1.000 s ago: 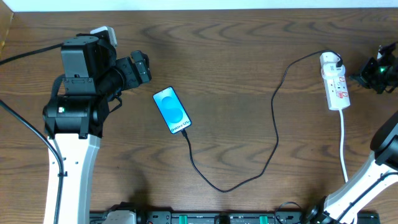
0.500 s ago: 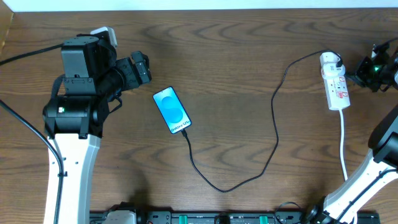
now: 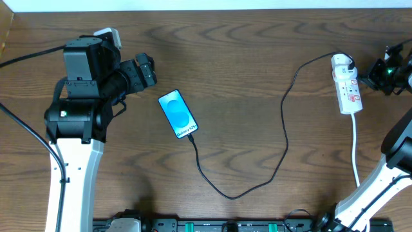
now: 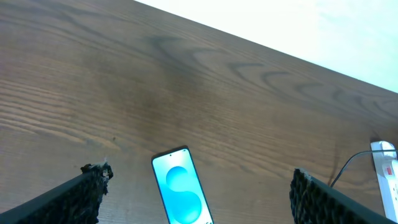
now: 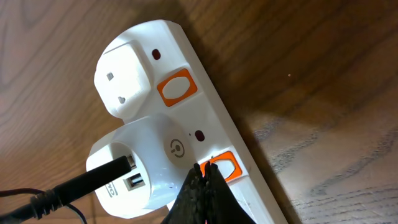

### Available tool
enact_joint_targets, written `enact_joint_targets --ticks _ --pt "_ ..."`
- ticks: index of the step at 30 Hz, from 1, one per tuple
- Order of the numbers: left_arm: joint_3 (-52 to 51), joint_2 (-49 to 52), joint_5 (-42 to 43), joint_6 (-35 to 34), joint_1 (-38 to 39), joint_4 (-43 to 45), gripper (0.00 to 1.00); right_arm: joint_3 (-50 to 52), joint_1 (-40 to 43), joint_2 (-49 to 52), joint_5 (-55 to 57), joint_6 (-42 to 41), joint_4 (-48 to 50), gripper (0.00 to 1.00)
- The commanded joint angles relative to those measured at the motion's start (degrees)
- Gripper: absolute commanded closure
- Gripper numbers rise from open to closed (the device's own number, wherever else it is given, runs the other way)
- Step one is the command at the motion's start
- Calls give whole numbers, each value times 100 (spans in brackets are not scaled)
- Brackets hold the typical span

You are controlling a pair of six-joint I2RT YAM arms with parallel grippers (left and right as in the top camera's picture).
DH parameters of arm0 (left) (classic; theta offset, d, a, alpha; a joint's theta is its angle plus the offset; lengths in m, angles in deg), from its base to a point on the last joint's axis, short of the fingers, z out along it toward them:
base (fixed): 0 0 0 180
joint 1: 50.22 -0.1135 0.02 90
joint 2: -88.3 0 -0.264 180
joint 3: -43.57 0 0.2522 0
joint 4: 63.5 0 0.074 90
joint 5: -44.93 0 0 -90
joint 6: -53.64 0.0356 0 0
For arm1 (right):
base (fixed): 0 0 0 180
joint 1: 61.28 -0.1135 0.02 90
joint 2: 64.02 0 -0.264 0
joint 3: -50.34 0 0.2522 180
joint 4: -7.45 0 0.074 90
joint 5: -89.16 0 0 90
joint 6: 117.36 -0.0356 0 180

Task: Plug charger to phone and switch on socket
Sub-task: 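Press the orange switch down with the closed right gripper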

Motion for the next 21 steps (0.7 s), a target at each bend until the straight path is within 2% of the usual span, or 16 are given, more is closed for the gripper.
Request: enact_joint_targets --ticks 1,8,14,21 --pt "20 -39 9 52 -11 -20 5 59 -155 57 118 55 42 99" --pt "20 -39 9 52 -11 -57 5 470 -306 236 109 -118 507 99" --pt "20 -39 9 52 -11 -61 5 479 -328 673 -236 -116 505 99" --pt "20 -39 9 52 -11 -61 5 479 -328 691 -264 -116 393 99"
